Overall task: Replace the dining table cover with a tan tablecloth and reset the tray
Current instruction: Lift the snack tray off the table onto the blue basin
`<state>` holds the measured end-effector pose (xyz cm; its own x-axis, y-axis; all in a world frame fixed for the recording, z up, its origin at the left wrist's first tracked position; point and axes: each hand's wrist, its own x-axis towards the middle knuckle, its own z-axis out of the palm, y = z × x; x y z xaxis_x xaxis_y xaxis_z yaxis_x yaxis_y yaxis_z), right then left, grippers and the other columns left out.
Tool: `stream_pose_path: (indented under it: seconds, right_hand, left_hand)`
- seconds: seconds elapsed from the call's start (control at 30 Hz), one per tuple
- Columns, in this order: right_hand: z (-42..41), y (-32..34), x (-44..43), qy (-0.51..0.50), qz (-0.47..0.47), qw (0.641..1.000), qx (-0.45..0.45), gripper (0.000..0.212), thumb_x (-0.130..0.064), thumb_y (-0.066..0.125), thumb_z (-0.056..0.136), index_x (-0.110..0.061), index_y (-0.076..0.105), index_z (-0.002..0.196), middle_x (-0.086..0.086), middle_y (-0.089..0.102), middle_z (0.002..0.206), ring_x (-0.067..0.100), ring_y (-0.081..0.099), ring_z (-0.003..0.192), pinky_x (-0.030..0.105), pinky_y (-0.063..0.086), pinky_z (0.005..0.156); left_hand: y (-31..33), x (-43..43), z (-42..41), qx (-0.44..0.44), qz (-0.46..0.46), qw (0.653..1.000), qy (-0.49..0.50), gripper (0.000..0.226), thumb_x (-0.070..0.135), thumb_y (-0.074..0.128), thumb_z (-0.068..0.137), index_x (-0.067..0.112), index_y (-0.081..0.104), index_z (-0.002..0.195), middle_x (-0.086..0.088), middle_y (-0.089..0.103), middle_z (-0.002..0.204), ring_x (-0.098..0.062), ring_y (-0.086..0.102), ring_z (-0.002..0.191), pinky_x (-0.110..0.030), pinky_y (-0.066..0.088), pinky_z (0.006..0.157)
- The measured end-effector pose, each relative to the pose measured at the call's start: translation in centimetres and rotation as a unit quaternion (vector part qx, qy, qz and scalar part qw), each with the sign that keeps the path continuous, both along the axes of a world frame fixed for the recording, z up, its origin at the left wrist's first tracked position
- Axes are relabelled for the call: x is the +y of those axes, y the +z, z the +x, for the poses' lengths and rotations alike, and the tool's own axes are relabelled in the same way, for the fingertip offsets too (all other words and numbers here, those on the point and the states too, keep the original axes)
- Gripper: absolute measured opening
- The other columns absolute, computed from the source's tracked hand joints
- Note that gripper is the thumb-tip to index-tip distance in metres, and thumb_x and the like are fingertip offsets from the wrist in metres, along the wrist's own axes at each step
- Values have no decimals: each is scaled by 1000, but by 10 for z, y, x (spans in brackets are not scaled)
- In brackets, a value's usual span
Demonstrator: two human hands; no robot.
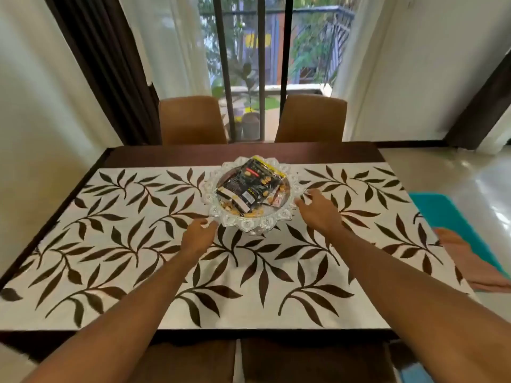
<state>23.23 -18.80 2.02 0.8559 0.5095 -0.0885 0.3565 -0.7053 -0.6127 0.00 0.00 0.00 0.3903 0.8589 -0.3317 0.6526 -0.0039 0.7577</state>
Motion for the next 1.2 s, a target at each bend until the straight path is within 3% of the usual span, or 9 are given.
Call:
stream_pose_path:
  seconds: [0.07,0.13,0.23,0.33,0.53,0.73,0.97,1.1,1.2]
  right_hand:
    - [17,-15,9,-36,48,996,70,63,-63,48,93,-23,46,141,4,63,130,29,64,112,43,50,96]
    - [22,-24,16,-52,95,984,139,61,-63,48,92,-23,47,140,4,66,124,25,67,102,48,55,93]
    - [31,-34,26,-62,160,963,209,46,-54,54,95,-23,52,128,2,69,111,18,71,86,35,60,71]
    - [37,-37,29,-68,212,938,267,23,-40,60,96,-20,58,106,2,72,100,13,71,74,19,49,49]
    - [46,-34,25,-83,284,866,404,13,-21,64,98,-18,59,87,2,68,88,10,61,70,19,48,53]
    - [37,-28,-14,-69,323,845,421,9,-21,66,96,-18,63,88,2,65,87,13,53,74,22,45,57]
    - [5,-12,-113,-67,395,812,425,13,-16,67,96,-18,61,84,-2,63,75,6,51,58,22,44,56]
    - [-12,-1,-188,-68,396,822,404,8,-18,67,95,-20,65,88,-4,65,76,6,52,63,23,44,59]
    - [-15,5,-260,-68,392,840,369,2,-18,67,94,-19,67,94,-2,66,80,8,53,68,24,44,61]
  left_hand:
    - [-11,0,15,-56,-105,992,33,42,53,58,92,17,66,112,-6,72,100,-23,70,88,-32,54,64]
    - [-12,0,21,-88,-149,984,46,38,55,58,92,20,68,105,-3,76,92,-21,73,85,-30,54,61]
    - [-16,0,33,-143,-175,971,83,35,51,57,94,21,68,107,-3,77,93,-18,74,87,-31,54,65]
    - [-14,-1,42,-171,-204,956,127,24,38,60,96,17,68,107,-2,75,87,-16,72,83,-28,51,59]
    - [-8,-14,48,-235,-246,922,187,12,25,61,98,16,67,104,0,74,81,-9,68,69,-23,53,56]
    - [12,-58,37,-273,-246,911,188,8,24,59,99,20,65,103,2,73,89,-9,68,72,-19,52,52]
    - [36,-143,9,-309,-217,916,133,11,24,59,99,16,67,101,0,72,87,-10,64,72,-21,52,58]
    - [34,-207,-2,-337,-214,912,97,13,22,57,101,13,66,102,-3,71,88,-12,63,70,-22,54,60]
    - [28,-270,-2,-335,-234,909,82,13,23,59,100,17,66,91,0,68,84,-10,59,66,-19,51,55]
